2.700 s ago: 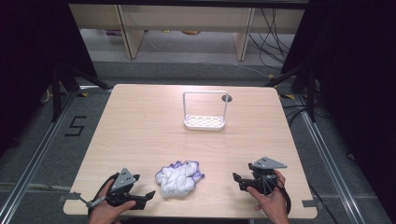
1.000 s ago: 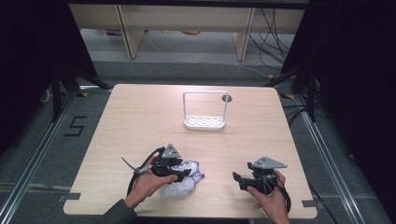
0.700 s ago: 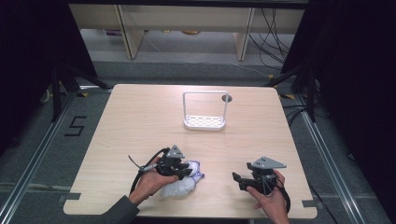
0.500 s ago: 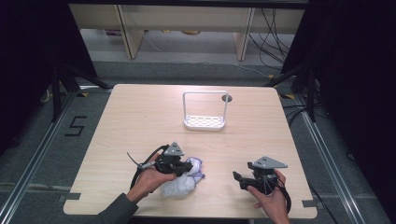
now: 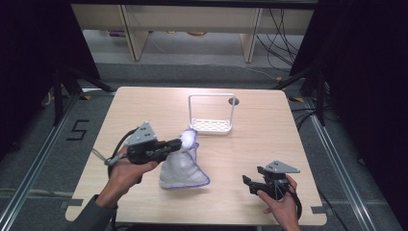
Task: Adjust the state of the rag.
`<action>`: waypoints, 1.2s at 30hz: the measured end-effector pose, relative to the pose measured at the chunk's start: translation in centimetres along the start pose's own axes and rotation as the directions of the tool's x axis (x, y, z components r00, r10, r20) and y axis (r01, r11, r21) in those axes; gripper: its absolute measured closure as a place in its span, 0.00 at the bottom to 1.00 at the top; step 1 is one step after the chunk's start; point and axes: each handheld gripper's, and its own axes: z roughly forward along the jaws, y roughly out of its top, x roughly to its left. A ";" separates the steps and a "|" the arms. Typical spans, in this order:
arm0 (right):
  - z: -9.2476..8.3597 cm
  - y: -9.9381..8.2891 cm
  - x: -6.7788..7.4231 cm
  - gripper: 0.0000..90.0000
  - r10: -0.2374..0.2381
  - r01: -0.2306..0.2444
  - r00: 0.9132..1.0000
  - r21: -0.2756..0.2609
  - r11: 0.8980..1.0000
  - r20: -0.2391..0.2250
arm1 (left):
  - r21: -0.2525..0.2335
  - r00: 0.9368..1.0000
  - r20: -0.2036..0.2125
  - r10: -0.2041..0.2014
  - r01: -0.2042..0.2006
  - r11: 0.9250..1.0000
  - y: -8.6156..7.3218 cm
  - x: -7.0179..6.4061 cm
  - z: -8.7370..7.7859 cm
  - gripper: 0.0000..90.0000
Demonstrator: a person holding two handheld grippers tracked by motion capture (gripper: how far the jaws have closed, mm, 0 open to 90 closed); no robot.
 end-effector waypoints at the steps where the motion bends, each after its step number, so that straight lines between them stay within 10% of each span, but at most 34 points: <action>1: 0.2 0.1 -0.1 0.34 -0.039 0.039 0.999 0.003 0.999 -0.004 | 0.008 1.000 -0.003 -0.014 0.014 1.000 -0.8 0.4 -0.4 0.95; 7: 0.4 0.2 0.4 0.34 -0.065 0.065 0.998 0.007 0.998 -0.021 | 0.050 0.993 -0.059 -0.097 0.100 0.994 -6.4 2.1 -2.2 0.95; 17: 1.0 0.7 1.9 0.34 -0.076 0.078 0.995 0.025 0.997 -0.059 | 0.105 0.980 -0.103 -0.170 0.180 0.978 -11.5 3.1 -4.2 0.94; 36: 10.4 7.2 9.0 0.46 -0.253 0.274 0.938 0.060 0.960 -0.238 | 0.102 0.969 -0.141 -0.202 0.217 0.971 -13.6 2.7 -5.7 0.92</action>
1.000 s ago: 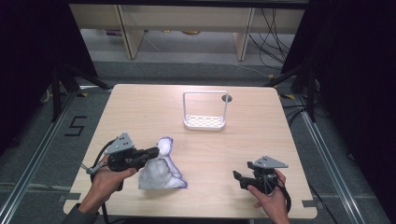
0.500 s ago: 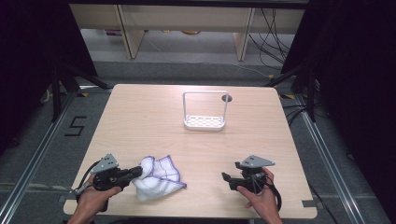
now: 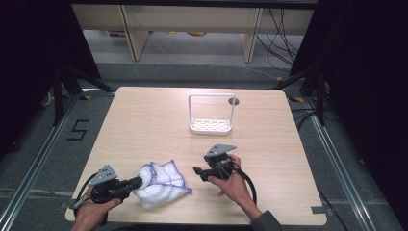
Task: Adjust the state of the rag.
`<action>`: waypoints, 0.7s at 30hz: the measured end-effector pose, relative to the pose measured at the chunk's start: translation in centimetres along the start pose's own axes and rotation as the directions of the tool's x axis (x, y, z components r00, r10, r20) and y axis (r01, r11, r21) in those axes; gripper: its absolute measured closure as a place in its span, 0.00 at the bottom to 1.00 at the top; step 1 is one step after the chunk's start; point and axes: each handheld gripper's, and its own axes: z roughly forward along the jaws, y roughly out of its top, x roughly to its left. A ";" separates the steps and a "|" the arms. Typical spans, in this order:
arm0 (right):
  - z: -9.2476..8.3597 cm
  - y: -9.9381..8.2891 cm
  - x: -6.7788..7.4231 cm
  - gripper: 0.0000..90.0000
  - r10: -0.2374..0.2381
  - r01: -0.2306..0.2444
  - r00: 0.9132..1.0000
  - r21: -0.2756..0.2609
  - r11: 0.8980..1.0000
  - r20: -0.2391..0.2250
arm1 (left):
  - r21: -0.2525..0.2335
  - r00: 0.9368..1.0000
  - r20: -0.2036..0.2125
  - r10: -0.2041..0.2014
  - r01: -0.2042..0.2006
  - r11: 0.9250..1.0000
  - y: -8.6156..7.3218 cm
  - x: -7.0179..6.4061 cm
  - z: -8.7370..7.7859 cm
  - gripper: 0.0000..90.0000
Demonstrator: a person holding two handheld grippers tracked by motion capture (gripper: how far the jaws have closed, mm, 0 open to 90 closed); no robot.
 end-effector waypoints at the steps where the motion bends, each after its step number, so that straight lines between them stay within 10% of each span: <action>1: 1.3 0.7 0.1 0.49 -0.009 0.010 1.000 0.018 1.000 -0.023 | 0.007 1.000 -0.008 0.003 -0.003 1.000 0.0 0.1 0.0 0.92; 21: 9.5 5.0 1.9 0.62 -0.087 0.097 0.992 0.107 0.989 -0.094 | 0.006 1.000 -0.010 -0.003 0.003 1.000 -0.3 0.4 -0.1 0.92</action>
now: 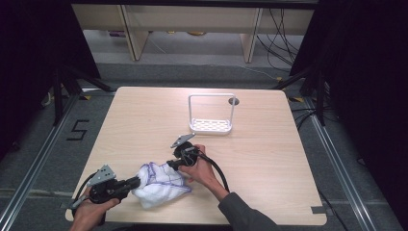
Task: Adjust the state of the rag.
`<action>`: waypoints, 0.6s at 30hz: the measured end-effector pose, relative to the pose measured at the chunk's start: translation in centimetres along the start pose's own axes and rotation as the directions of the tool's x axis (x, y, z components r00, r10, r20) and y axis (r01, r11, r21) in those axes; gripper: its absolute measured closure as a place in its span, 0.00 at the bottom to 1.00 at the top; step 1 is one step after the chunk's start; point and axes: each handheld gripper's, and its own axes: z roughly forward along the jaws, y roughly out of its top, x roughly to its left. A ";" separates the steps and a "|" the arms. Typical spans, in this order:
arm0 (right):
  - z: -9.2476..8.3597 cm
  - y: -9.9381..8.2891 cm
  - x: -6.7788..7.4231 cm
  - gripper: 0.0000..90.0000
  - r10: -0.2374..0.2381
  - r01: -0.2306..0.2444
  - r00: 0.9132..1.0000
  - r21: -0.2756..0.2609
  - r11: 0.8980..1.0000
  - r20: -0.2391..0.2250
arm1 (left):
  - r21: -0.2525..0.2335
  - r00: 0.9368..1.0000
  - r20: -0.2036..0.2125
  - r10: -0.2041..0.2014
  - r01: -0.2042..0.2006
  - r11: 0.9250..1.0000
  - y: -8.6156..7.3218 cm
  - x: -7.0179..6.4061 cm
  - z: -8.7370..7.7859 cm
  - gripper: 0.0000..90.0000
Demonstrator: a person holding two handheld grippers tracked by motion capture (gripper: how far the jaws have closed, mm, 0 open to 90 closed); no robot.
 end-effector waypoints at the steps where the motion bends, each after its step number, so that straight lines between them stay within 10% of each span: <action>1: 0.3 0.0 0.0 0.63 -0.004 0.004 1.000 -0.010 1.000 0.008 | 0.001 1.000 -0.003 -0.002 0.002 1.000 0.0 0.0 0.0 0.92; 11: 1.0 -0.2 0.5 0.93 0.020 -0.020 1.000 0.019 1.000 -0.013 | 0.001 1.000 -0.013 0.007 -0.007 1.000 0.1 -0.1 -0.1 0.93; 18: -2.2 -0.2 0.3 0.99 -0.025 0.026 1.000 -0.089 0.996 0.012 | -0.047 0.999 -0.016 0.036 -0.037 0.998 0.8 -0.9 -0.6 0.94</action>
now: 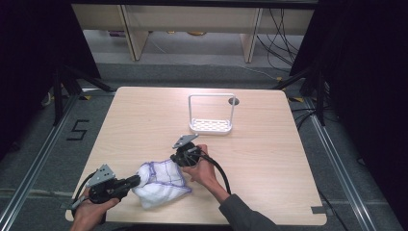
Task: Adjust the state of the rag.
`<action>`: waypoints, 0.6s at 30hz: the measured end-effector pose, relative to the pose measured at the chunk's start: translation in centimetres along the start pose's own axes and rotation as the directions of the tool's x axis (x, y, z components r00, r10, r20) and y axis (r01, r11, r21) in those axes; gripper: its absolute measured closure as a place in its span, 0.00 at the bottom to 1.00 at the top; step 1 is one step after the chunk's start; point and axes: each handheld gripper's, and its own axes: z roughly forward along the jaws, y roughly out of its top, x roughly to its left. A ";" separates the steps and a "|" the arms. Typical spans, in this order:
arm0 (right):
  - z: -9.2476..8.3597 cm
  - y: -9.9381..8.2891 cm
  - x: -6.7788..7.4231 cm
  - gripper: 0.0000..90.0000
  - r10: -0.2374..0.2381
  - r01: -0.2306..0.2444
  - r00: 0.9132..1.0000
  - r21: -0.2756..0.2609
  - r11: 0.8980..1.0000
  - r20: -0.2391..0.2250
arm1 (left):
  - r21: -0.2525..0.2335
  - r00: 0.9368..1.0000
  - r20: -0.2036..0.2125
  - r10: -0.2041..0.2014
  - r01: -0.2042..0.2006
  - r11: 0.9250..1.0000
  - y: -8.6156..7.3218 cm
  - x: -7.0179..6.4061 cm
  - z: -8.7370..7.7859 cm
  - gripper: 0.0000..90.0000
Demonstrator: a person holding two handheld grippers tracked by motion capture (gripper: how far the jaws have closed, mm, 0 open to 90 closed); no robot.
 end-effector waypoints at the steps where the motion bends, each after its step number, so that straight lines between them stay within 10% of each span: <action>1: -1.1 0.2 -0.2 0.99 -0.019 0.019 1.000 -0.020 1.000 0.013 | -0.012 1.000 0.009 0.005 -0.005 1.000 0.2 -0.2 0.0 0.94; 11: -13.1 0.3 -1.2 0.99 0.011 -0.002 0.997 -0.122 0.993 0.078 | -0.109 0.998 0.068 0.016 -0.009 0.994 3.6 -2.2 2.1 0.95; 18: -20.5 -0.3 -1.5 0.99 0.010 0.010 0.993 -0.178 0.984 0.114 | -0.170 0.983 0.184 -0.009 0.041 0.985 6.1 -3.5 2.9 0.95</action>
